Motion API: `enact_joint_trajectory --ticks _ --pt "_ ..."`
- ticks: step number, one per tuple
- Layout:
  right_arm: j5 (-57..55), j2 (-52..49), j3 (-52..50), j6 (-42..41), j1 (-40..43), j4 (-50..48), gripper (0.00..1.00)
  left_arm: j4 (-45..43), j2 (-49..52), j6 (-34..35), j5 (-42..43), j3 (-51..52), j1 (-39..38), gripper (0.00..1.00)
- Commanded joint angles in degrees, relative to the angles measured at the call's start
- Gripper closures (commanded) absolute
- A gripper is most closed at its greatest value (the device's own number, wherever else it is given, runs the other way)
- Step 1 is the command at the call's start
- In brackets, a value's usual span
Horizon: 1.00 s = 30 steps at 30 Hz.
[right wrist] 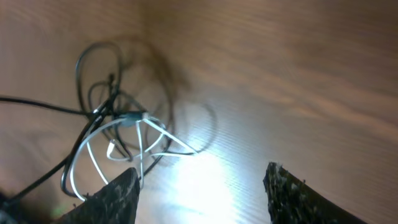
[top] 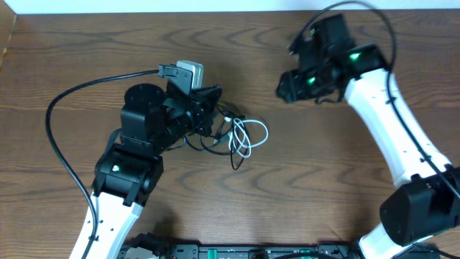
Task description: Untangle cables
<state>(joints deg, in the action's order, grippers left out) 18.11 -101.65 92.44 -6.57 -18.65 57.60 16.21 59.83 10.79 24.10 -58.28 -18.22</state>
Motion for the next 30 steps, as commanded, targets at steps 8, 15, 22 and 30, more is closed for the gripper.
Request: enact_joint_trajectory --ticks 8,15,22,30 --pt "3.69 0.04 -11.54 2.40 -12.17 -5.42 0.44 -0.20 -0.74 0.85 0.72 -0.50 -0.11 0.92" --pt "3.93 0.04 -12.11 2.38 -15.26 -3.61 0.47 0.00 -0.72 -0.02 -0.98 -0.50 -0.11 0.92" --pt "3.91 0.04 -13.46 2.40 -16.20 -4.37 0.44 -0.02 -0.72 -0.02 -0.98 -0.50 -0.11 0.92" --pt "3.96 0.04 -17.53 2.51 -16.74 -9.75 0.37 0.00 -0.74 0.00 -0.94 -0.50 -0.11 0.92"
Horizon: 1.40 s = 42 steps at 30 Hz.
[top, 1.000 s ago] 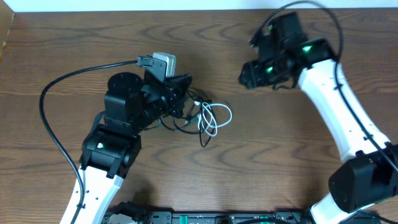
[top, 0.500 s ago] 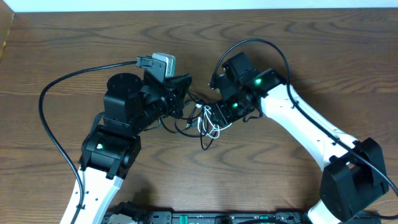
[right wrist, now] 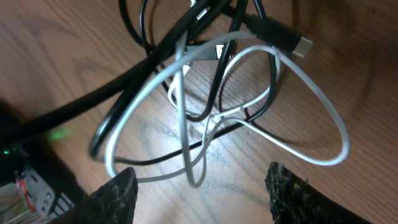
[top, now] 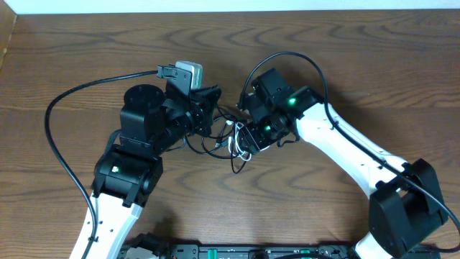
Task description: Untangle cables
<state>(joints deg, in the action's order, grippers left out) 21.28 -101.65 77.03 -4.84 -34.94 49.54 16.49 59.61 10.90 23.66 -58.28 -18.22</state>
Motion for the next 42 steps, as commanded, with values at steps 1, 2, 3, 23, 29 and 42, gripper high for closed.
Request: enact_joint_trajectory --ticks 1,2,3,23,29,42 --pt "0.83 0.04 -2.91 0.61 -0.48 -2.89 0.37 -0.28 -0.52 -0.11 -0.50 -0.50 -0.11 0.92" --pt "0.98 0.04 -3.78 0.61 -0.52 -4.24 0.37 -0.28 -0.52 -0.11 -0.50 -0.50 -0.11 0.92" --pt "1.03 0.04 -4.42 0.57 -0.55 -5.25 0.38 -0.28 -0.52 -0.11 -0.50 -0.50 -0.11 0.92" --pt "-19.43 2.80 -8.35 -10.73 2.69 -6.88 0.99 0.26 -0.46 -0.33 -2.78 -0.50 -0.11 0.92" --pt "-32.89 9.33 -0.68 -11.04 10.84 5.70 0.99 0.85 -0.35 -1.49 -5.35 -0.50 -0.07 0.92" --pt "-33.38 15.15 0.92 -15.47 39.21 11.39 0.99 0.87 -0.52 -2.49 -8.74 -0.50 6.32 0.92"
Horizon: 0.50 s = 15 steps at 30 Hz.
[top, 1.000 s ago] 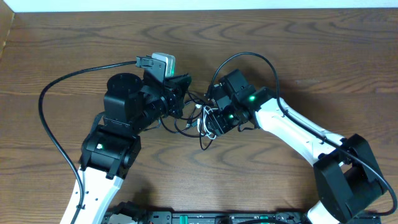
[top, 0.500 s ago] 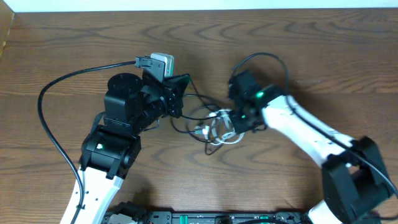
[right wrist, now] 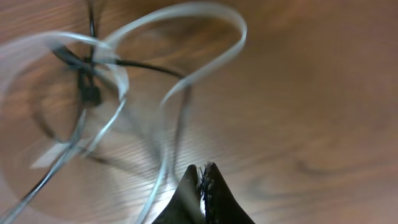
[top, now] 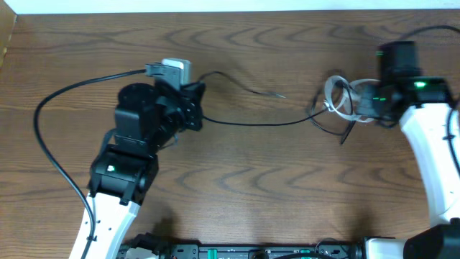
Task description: Untangle cables
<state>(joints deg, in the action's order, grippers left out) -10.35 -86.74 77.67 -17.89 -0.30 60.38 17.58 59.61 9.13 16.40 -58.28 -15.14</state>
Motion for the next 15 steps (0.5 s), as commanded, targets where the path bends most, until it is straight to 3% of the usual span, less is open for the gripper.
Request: enact_joint_trajectory --ticks 1,7,15 --pt "-1.75 0.26 0.28 -2.49 6.16 0.61 0.99 -0.22 -0.52 -0.72 -1.49 -0.50 4.72 0.92" --pt "-1.03 0.26 0.28 -2.49 10.86 1.36 0.99 0.42 -0.52 -0.70 1.14 -0.50 12.20 0.92" --pt "-0.44 0.26 0.28 -2.71 10.58 1.07 0.99 0.52 -0.52 -0.70 0.66 -0.50 15.61 0.92"
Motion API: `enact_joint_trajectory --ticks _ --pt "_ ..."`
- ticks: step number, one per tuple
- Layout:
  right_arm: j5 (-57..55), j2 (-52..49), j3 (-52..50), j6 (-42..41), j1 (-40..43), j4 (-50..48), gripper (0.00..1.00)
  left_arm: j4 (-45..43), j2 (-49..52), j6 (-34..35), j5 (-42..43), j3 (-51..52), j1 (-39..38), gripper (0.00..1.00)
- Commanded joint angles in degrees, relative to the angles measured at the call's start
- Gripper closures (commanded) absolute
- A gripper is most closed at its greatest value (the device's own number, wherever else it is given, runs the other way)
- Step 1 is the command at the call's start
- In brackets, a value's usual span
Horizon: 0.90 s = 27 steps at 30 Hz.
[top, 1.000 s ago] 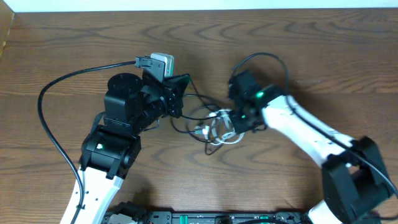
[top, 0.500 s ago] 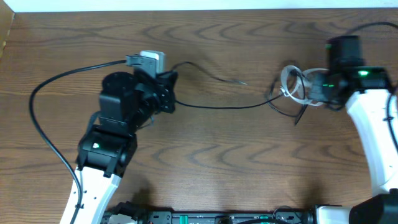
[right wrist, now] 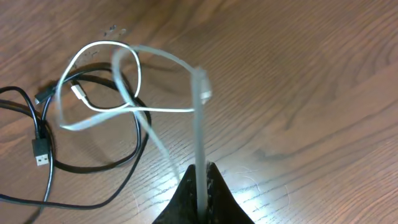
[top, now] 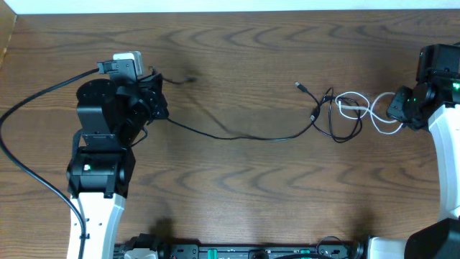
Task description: Untangle cables
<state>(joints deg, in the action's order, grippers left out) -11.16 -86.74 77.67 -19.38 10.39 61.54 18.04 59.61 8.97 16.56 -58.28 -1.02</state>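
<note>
A thin black cable (top: 244, 134) runs from my left gripper (top: 159, 101), which looks shut on it, across the table to loops (top: 336, 128) at the right; one plug end (top: 298, 85) lies free. A white cable (top: 363, 108) lies looped over those black loops. My right gripper (top: 397, 109) is shut on the white cable. In the right wrist view the white cable (right wrist: 199, 124) rises from between the shut fingertips of my right gripper (right wrist: 200, 173) to its loop (right wrist: 99, 81), which crosses the black cable (right wrist: 93, 167) with a USB plug (right wrist: 41, 151).
The left arm's own thick black lead (top: 32, 108) arcs over the table's left side. The table's far edge (top: 215, 10) meets a white wall. The right arm's white link (top: 445, 144) stands along the right edge.
Both arms have moved further apart: the left gripper up and to the left, the right gripper out to the right edge. The black cable now lies slack, and the white loops rest flatter on the table.
First the left gripper sat at a tight black-and-white tangle at mid table while the right gripper hung open, far away. Then the right gripper was open over the tangle. Later it was shut on the white cable at the right, black cable stretched between arms; now spread wider.
</note>
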Motion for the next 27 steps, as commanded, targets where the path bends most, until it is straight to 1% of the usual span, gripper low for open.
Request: enact_joint_trajectory --ticks 1,6,8,9,13,18,26,27 --pt "1.05 0.26 0.28 -1.20 -0.31 -0.02 0.99 0.17 -0.52 -0.48 0.55 -0.50 1.95 0.92" --pt "5.81 0.26 0.28 -0.90 -3.04 -0.66 0.99 3.13 -0.50 0.09 0.98 -0.50 2.56 0.92" --pt "5.99 0.26 0.28 -0.74 -5.09 -1.49 0.99 4.85 -0.42 0.07 1.97 -0.46 2.56 0.87" --pt "5.97 0.28 0.61 -0.72 -7.39 -2.36 0.99 5.92 -0.22 0.04 3.32 -0.46 2.56 0.84" --pt "5.75 0.28 4.04 -0.70 -12.11 -2.10 0.99 7.08 0.48 0.00 7.04 -0.44 2.56 0.83" --pt "6.34 0.37 14.49 2.58 -16.31 0.48 0.99 7.43 1.62 0.02 8.83 -0.37 2.56 0.83" --pt "4.55 0.37 38.53 4.37 -17.46 9.16 0.99 8.37 4.35 -0.28 10.08 -0.02 2.56 0.83" --pt "3.30 0.37 43.25 4.94 -17.44 11.39 0.99 8.55 4.83 -0.35 10.05 0.00 2.56 0.83"
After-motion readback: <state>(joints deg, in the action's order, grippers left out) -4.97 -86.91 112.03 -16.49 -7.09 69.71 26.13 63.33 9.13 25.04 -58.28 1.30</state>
